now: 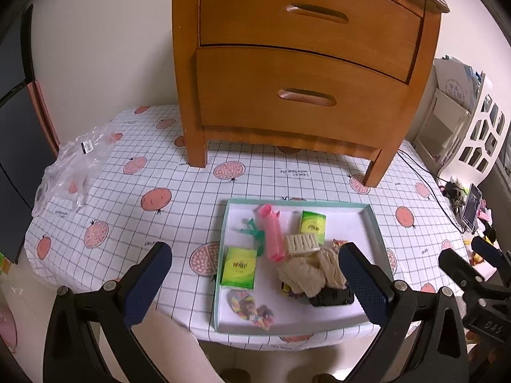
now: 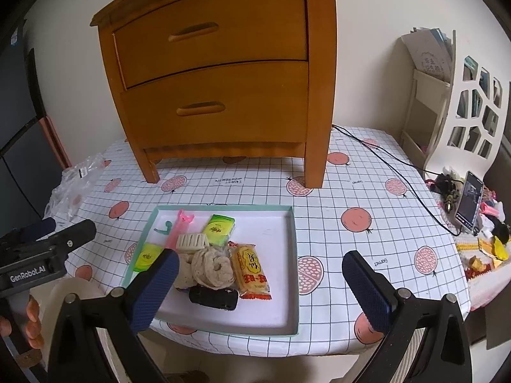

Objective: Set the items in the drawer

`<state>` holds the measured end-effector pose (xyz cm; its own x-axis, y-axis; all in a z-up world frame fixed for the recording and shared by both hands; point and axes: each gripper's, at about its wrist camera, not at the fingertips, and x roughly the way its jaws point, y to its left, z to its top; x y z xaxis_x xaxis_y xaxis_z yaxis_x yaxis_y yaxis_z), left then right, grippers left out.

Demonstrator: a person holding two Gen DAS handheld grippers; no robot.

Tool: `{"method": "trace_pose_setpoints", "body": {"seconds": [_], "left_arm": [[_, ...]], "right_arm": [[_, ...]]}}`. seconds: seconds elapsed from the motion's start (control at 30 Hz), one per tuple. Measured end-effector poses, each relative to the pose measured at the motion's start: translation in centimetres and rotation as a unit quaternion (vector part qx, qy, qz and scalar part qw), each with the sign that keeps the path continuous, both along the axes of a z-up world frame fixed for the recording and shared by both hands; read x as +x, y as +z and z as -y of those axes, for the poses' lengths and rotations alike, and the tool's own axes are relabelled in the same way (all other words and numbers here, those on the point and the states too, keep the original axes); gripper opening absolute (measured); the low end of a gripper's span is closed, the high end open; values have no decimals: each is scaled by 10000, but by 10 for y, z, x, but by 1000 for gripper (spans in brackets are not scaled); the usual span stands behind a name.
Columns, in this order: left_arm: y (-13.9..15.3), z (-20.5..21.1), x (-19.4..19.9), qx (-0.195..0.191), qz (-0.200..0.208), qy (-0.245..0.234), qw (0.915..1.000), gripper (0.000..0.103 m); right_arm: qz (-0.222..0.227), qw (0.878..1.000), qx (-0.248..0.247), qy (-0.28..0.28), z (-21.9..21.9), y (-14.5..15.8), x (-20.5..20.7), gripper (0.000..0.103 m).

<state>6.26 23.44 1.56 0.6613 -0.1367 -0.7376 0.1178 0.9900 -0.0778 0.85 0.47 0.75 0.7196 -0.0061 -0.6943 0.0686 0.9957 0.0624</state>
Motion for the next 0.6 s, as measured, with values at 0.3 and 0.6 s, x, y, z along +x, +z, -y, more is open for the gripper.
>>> {"method": "trace_pose_setpoints", "body": {"seconds": [0.3, 0.6], "left_arm": [[13, -16, 70, -642, 182, 92, 9977, 103], [35, -24, 152, -648, 475, 117, 9967, 103]], "right_arm": [[215, 9995, 231, -29, 19, 17, 57, 103], [316, 9987, 406, 3, 46, 23, 132, 103]]}}
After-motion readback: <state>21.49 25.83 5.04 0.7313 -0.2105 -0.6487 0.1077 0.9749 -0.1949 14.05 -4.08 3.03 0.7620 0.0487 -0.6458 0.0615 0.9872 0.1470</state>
